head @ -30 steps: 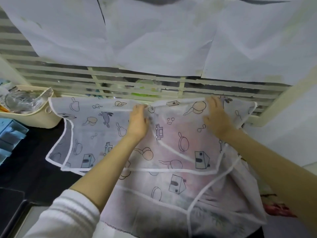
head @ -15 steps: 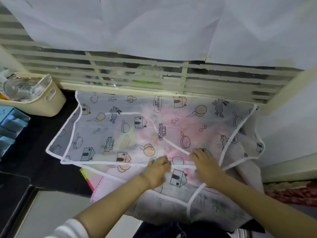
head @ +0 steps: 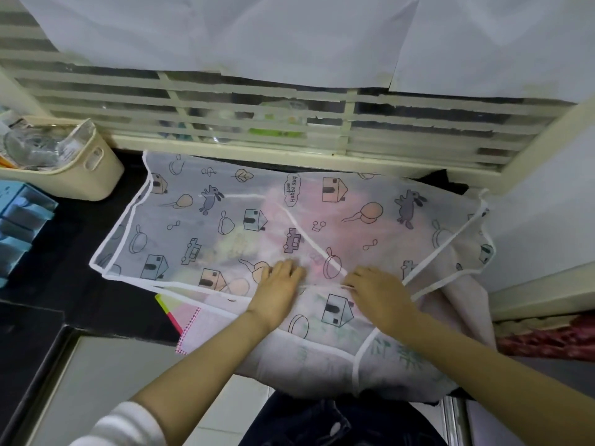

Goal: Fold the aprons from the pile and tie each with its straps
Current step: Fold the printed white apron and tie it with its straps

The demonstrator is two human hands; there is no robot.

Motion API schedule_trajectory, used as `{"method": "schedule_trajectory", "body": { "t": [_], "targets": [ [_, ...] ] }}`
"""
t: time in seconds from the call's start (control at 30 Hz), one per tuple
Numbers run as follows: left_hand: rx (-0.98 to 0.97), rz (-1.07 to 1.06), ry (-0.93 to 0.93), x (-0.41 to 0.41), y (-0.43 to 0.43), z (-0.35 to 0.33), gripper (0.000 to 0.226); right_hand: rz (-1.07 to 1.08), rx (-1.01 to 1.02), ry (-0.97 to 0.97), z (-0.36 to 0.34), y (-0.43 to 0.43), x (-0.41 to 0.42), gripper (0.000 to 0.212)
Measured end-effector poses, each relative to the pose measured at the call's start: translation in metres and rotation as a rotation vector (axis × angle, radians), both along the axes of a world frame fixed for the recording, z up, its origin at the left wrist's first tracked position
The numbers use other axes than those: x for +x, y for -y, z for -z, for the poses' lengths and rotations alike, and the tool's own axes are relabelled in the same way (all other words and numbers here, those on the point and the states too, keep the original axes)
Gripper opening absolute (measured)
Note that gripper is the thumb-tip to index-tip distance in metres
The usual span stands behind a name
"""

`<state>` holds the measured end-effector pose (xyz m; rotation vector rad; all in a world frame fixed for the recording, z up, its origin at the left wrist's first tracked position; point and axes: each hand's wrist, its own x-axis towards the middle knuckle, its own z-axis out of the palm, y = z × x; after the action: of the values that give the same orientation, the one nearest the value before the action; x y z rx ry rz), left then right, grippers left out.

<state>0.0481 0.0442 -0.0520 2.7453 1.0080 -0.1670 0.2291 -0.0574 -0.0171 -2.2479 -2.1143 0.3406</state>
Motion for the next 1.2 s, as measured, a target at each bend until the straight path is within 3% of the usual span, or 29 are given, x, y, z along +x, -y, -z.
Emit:
{"method": "schedule_trajectory", "body": {
  "t": [0.13,0.27,0.37,0.43,0.5,0.63,0.83,0.97,1.2],
  "targets": [
    [0.126,0.143,-0.001,-0.014,-0.002,0.004,0.047,-0.031,-0.140,-0.090,0.014,0.021,-0.031,0.040],
    [-0.063,0.119,-0.233,-0.030,0.007,0.024,0.045,-0.053,-0.275,-0.069,0.033,0.038,-0.047,0.045],
    [-0.210,0.083,-0.174,-0.037,0.007,0.029,0.035,-0.052,-0.364,0.000,0.047,0.049,-0.051,0.060],
    [-0.281,0.111,-0.195,-0.039,0.005,0.025,0.038,-0.048,-0.329,0.034,0.053,0.054,-0.054,0.074],
    [-0.337,0.135,-0.255,-0.040,0.006,0.022,0.056,-0.006,-0.242,0.072,0.057,0.057,-0.057,0.080],
    [-0.239,0.140,-0.323,-0.040,0.015,0.027,0.074,0.098,-0.050,-0.014,0.051,0.064,-0.059,0.070],
    [-0.164,0.133,-0.404,-0.028,0.021,0.026,0.075,0.384,0.190,-0.324,0.033,0.078,-0.035,0.048],
    [-0.152,0.196,-0.306,-0.016,0.037,0.022,0.074,0.762,0.076,-0.687,0.030,0.084,-0.034,0.035],
    [-0.195,0.234,-0.273,-0.005,0.052,0.025,0.075,1.065,0.092,-1.022,0.035,0.083,-0.043,0.038]
  ]
}}
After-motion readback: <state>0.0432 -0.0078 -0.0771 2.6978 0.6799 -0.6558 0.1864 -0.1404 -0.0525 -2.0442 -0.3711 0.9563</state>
